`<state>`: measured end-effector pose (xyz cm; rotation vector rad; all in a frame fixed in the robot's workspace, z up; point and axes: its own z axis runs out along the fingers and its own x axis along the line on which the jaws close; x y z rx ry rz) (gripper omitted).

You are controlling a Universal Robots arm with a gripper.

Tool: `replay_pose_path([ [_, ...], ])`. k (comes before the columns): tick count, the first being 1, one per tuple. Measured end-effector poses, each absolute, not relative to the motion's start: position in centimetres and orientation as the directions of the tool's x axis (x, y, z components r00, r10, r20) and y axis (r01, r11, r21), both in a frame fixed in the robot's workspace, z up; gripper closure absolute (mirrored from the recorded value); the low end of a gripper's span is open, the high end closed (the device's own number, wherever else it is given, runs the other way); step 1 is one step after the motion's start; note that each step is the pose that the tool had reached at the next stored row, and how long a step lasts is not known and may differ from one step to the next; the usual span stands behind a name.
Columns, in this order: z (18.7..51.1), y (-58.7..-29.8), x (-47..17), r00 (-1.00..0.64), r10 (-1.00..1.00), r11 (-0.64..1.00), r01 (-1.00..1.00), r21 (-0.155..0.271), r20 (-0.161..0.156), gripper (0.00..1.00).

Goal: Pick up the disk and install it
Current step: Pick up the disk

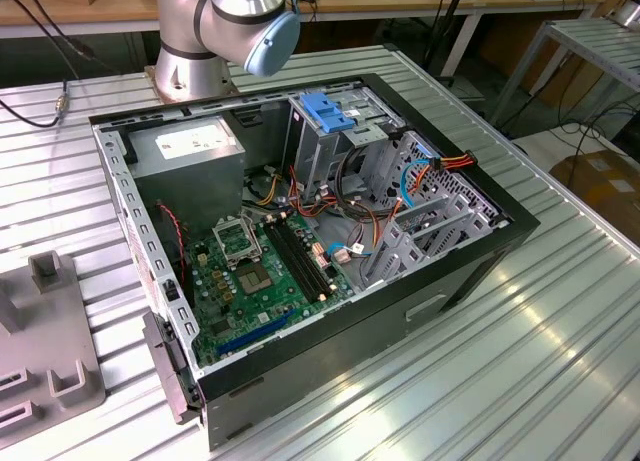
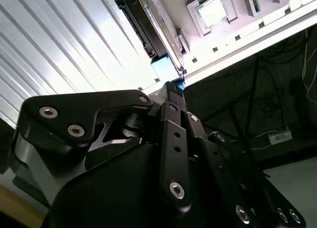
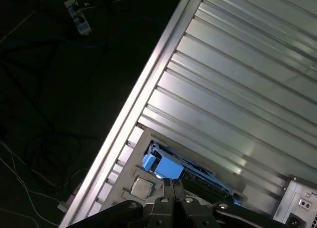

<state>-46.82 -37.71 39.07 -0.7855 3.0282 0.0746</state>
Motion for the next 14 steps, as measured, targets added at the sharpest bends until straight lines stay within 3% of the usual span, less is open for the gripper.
replay_pose_path([
  [14,38.99,-37.71,-46.82,-0.67,-0.742,0.669,-0.743,0.041,-0.023,0.9],
])
